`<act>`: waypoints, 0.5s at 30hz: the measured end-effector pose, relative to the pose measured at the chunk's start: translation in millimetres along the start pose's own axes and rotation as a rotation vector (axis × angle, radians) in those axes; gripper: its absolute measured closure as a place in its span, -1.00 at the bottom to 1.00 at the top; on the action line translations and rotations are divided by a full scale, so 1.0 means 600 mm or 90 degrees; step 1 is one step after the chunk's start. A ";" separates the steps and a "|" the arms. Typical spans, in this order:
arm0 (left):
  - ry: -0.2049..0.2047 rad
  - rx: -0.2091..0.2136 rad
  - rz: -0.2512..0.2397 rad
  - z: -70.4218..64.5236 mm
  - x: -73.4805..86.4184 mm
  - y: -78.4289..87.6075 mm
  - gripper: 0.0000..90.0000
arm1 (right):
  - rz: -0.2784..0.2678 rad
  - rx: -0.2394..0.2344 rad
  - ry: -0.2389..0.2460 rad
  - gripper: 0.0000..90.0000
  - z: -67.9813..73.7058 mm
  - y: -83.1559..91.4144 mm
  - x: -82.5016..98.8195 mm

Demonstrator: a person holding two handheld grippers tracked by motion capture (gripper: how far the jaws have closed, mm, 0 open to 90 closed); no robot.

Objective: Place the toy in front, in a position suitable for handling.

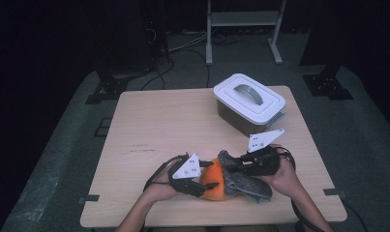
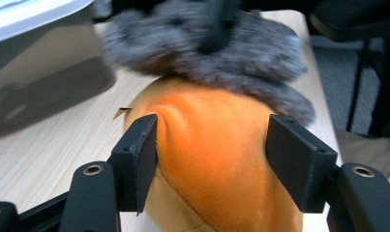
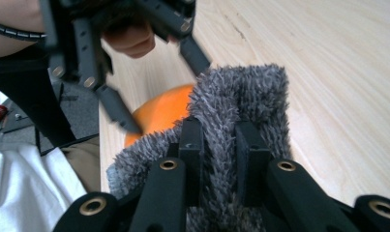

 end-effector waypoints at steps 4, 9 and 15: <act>-0.019 0.011 0.001 -0.003 0.001 0.000 -0.17 | 0.020 -0.013 -0.008 0.69 -0.003 -0.004 0.006; -0.025 0.023 -0.004 -0.006 0.000 -0.002 -0.16 | 0.030 -0.016 -0.015 0.69 -0.011 0.003 0.012; -0.009 0.015 0.005 0.001 0.003 0.000 -0.18 | 0.025 -0.013 -0.006 0.70 -0.005 -0.006 0.006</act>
Point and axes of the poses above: each handheld gripper's, and its own axes: y roughly backward along the jaws, x roughly out of its underside, z roughly to its left, the point moved 1 cm from there along -y, roughly forward along the jaws, and after that the axes turned 4 degrees about -x, right-handed, at the moved point
